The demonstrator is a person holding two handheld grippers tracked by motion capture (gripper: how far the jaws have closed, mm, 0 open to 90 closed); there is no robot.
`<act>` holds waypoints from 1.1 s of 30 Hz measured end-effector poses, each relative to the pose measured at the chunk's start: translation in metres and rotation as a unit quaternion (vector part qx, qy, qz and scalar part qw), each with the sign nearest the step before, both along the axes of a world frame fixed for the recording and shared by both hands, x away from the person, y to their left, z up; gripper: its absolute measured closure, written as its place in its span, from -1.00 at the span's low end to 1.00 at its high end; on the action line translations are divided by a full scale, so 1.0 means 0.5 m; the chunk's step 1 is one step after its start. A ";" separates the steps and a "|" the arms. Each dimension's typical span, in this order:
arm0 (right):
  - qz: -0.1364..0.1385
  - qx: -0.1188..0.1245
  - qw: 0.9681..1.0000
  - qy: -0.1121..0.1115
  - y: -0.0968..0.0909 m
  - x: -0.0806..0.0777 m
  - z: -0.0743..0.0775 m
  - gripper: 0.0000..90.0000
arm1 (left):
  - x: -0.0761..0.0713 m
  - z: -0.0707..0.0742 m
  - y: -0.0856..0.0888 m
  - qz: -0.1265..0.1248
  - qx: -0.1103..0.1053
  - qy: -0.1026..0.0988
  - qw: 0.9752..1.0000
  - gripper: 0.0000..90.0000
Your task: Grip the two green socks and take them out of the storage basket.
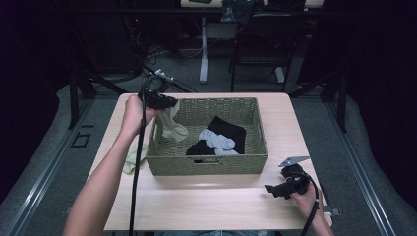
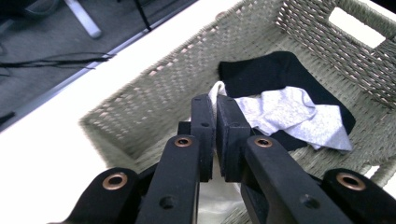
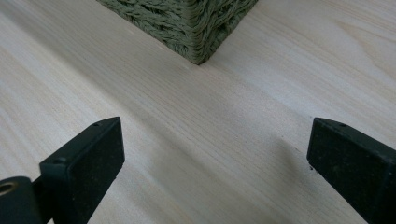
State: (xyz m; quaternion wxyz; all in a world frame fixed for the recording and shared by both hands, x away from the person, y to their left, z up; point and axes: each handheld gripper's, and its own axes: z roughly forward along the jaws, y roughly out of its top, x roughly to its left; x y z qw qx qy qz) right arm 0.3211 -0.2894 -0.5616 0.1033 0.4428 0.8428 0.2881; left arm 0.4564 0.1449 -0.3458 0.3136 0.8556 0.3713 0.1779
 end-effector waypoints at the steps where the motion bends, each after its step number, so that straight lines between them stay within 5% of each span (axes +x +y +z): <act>1: 0.000 0.002 1.000 0.000 0.001 0.000 0.000 -0.92 | -0.006 0.008 0.006 0.002 -0.002 -0.004 1.000 0.93; 9: 0.000 -0.001 1.000 -0.003 0.002 -0.001 0.002 -0.92 | -0.051 0.061 0.074 0.021 0.004 -0.030 0.999 0.93; 15: 0.000 0.002 1.000 -0.006 -0.001 -0.001 0.004 -0.92 | -0.084 0.068 0.133 0.043 0.011 -0.038 0.998 0.92; 27: -0.001 0.002 1.000 -0.008 0.002 0.000 0.003 -0.93 | -0.127 0.007 0.229 0.084 0.034 -0.022 0.996 0.92; 33: -0.001 0.003 1.000 -0.007 0.002 0.000 0.003 -0.93 | -0.133 -0.050 0.258 0.099 0.033 -0.001 0.995 0.92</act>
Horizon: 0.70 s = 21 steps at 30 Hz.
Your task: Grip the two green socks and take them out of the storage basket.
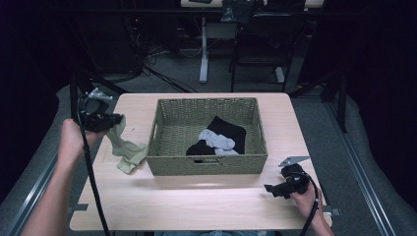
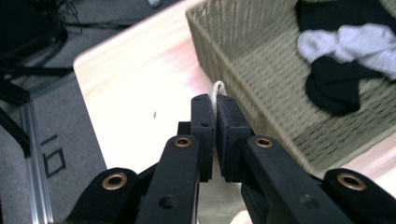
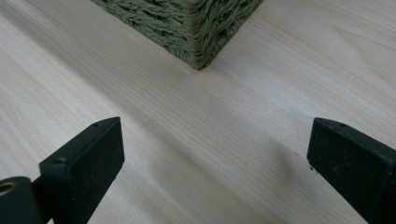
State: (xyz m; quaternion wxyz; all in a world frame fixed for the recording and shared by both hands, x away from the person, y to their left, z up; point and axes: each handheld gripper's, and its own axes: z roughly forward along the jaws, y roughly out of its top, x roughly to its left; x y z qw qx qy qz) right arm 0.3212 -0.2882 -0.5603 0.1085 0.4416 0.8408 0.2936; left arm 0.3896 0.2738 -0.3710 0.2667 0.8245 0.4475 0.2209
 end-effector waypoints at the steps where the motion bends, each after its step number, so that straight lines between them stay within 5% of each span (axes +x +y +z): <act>1: 0.000 0.000 1.000 0.000 0.000 0.000 0.000 -0.93 | 0.000 -0.012 0.004 0.002 -0.001 0.007 1.000 0.92; 11: 0.002 0.002 1.000 0.003 0.001 0.000 -0.001 -0.93 | 0.014 -0.156 0.033 0.028 -0.018 0.062 0.998 0.92; 21: 0.003 0.001 1.000 0.003 0.001 0.000 -0.001 -0.92 | 0.040 -0.284 0.055 0.064 -0.031 0.122 0.990 0.82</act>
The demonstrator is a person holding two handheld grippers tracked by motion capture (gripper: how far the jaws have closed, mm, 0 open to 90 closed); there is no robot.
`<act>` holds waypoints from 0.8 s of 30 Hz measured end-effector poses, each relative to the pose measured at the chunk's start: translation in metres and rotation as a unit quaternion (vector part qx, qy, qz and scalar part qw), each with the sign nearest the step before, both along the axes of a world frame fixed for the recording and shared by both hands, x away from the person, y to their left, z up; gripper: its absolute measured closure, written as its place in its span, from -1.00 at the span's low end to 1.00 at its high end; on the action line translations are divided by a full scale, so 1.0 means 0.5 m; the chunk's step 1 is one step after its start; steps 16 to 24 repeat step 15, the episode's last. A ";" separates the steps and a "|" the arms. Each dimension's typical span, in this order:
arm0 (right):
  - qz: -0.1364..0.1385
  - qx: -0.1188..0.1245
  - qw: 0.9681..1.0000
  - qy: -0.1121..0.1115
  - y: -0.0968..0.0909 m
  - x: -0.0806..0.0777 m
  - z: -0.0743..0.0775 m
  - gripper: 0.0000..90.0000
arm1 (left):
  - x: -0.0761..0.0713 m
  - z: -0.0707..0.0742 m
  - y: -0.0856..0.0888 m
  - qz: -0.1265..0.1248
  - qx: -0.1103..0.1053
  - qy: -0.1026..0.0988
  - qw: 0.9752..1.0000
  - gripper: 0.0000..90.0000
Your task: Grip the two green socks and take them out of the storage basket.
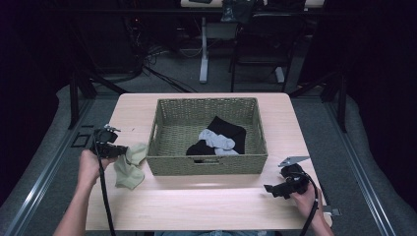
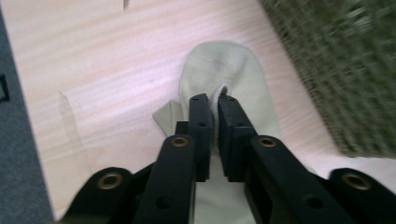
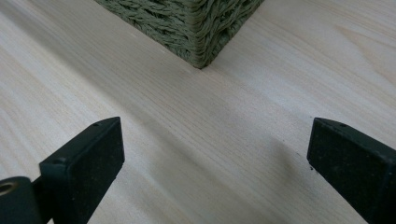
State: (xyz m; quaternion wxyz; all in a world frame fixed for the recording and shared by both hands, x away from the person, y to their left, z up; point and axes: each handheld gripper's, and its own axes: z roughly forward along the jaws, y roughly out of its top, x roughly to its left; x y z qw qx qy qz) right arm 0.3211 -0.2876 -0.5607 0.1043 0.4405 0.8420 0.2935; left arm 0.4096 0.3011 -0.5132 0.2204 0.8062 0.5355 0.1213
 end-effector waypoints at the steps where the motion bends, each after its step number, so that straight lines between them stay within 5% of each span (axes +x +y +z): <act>1: 0.000 0.000 1.000 0.000 0.000 0.000 0.000 -0.93 | 0.001 -0.011 0.003 0.004 -0.004 0.003 1.000 0.75; 4: 0.000 0.000 1.000 0.000 -0.001 0.000 0.000 -0.93 | -0.002 -0.022 0.009 0.020 -0.013 0.008 1.000 0.26; 7: -0.003 -0.002 1.000 -0.003 -0.001 0.000 0.000 -0.93 | -0.023 -0.010 0.018 0.043 -0.028 -0.017 0.999 -0.48; 9: -0.002 -0.003 1.000 -0.002 -0.002 0.000 0.000 -0.93 | -0.042 0.005 0.025 0.050 -0.045 -0.039 0.997 -0.68; 13: -0.001 -0.003 1.000 -0.001 -0.003 0.000 0.000 -0.93 | -0.075 0.023 0.024 0.056 -0.039 -0.070 0.995 -0.91; 24: 0.000 -0.003 1.000 -0.003 -0.003 0.000 0.000 -0.93 | -0.080 0.027 0.027 0.061 -0.037 -0.074 0.995 -0.93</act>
